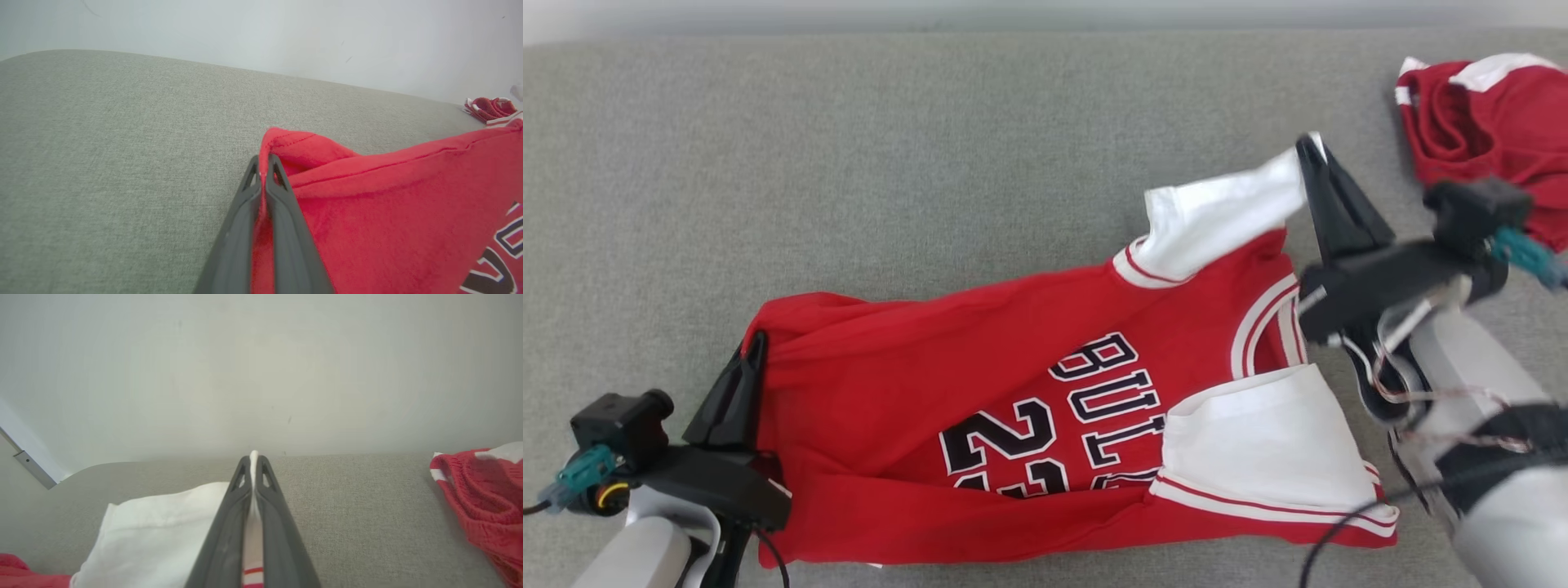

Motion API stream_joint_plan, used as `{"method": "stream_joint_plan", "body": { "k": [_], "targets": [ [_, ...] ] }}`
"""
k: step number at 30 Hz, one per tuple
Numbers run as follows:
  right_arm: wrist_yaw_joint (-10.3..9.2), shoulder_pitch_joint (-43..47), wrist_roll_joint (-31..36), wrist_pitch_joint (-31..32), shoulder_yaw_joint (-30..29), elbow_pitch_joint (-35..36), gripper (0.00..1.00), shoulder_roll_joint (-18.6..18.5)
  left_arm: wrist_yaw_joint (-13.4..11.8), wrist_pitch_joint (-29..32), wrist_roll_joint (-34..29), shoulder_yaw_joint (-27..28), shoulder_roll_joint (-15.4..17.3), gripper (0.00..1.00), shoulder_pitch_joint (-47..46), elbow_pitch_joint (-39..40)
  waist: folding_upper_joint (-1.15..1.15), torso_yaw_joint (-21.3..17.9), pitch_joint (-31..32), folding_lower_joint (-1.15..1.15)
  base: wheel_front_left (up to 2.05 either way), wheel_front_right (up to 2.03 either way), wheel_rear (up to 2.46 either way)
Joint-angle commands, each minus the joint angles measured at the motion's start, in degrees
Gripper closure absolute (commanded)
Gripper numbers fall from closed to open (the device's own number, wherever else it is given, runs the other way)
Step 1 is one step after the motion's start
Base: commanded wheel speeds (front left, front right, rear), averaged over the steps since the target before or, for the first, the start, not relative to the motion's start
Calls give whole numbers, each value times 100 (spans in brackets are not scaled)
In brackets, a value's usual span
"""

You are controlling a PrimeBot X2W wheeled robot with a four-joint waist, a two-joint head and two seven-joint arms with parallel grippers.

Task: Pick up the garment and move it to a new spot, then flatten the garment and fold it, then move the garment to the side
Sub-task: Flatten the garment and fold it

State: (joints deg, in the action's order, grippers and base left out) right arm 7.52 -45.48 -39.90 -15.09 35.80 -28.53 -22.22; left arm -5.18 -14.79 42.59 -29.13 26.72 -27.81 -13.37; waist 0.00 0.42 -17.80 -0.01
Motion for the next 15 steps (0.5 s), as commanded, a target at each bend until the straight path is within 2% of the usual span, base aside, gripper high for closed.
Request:
{"method": "stream_joint_plan", "body": {
  "k": [1, 8, 15],
  "targets": [
    [-7, 305, -109, -5, -67, 294, 100, -132, -29, -36, 7, 19, 3, 100, 144, -24, 0, -79, 151, 1, 0, 0, 0],
    [-7, 1487, -258, -6, -358, 1367, 100, -389, -30, -43, 9, 90, -34, 100, 394, -9, 0, -70, 379, 1, 0, 0, 0],
    [-7, 2402, -356, -6, -422, 1952, 100, -477, -28, -46, 12, 185, -102, 100, 689, 84, 0, -75, 561, 1, 0, 0, 0]
  ]
}}
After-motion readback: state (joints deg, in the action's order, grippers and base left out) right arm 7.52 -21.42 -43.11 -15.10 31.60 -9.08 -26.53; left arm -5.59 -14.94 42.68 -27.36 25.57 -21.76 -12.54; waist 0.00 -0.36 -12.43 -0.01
